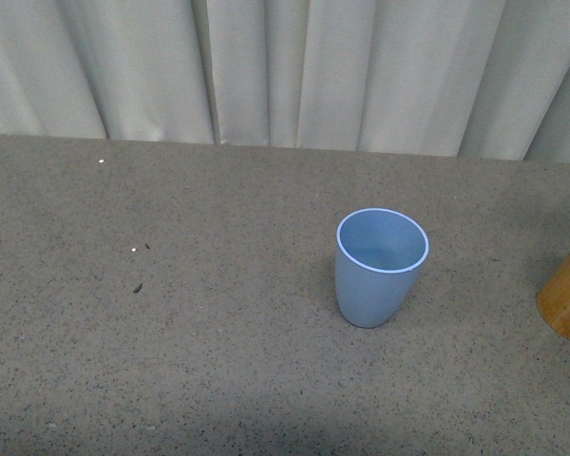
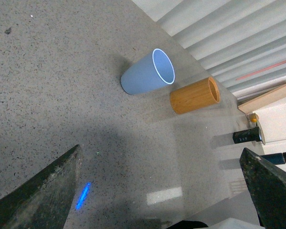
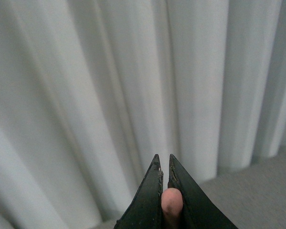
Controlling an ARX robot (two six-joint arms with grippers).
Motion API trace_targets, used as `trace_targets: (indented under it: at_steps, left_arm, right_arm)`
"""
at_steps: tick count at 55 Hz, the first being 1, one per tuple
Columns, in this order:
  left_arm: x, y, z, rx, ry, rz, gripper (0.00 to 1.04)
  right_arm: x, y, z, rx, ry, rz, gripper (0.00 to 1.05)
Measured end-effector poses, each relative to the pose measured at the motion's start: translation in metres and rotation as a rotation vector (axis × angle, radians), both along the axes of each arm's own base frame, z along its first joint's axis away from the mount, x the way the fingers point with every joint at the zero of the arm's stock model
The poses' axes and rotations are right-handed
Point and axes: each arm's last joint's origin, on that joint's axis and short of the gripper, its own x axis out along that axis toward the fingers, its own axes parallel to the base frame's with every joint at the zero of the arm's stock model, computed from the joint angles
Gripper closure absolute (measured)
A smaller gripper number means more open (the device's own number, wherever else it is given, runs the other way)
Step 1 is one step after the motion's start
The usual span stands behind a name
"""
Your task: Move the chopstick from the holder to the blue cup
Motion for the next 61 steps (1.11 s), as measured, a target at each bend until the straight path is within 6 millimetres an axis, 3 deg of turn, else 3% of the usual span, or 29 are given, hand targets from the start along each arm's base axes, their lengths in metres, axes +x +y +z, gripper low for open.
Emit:
trace_targets:
  at_steps: [5, 9, 17, 22, 28, 38, 61]
  left_arm:
    - [0.000, 0.000, 0.000, 0.000, 0.000, 0.000, 0.07]
    - [0.000, 0.000, 0.000, 0.000, 0.000, 0.000, 0.07]
    - [0.000, 0.000, 0.000, 0.000, 0.000, 0.000, 0.07]
    - [0.000, 0.000, 0.000, 0.000, 0.000, 0.000, 0.07]
    - [0.000, 0.000, 0.000, 0.000, 0.000, 0.000, 0.07]
    - [0.000, 0.000, 0.000, 0.000, 0.000, 0.000, 0.07]
    - [0.000, 0.000, 0.000, 0.000, 0.000, 0.000, 0.07]
  right_arm:
    - [-0.010, 0.019, 0.020, 0.007, -0.076, 0.045, 1.03]
    - [-0.017, 0.047, 0.028, 0.036, -0.128, 0.118, 1.03]
    - [-0.015, 0.095, 0.003, 0.089, -0.101, 0.234, 1.03]
    - [-0.009, 0.128, -0.023, 0.121, -0.053, 0.301, 1.03]
    - [-0.006, 0.147, -0.039, 0.139, -0.023, 0.341, 1.03]
    - [0.001, 0.160, -0.058, 0.153, 0.020, 0.357, 1.03]
    - [0.007, 0.162, -0.095, 0.178, 0.111, 0.340, 1.03]
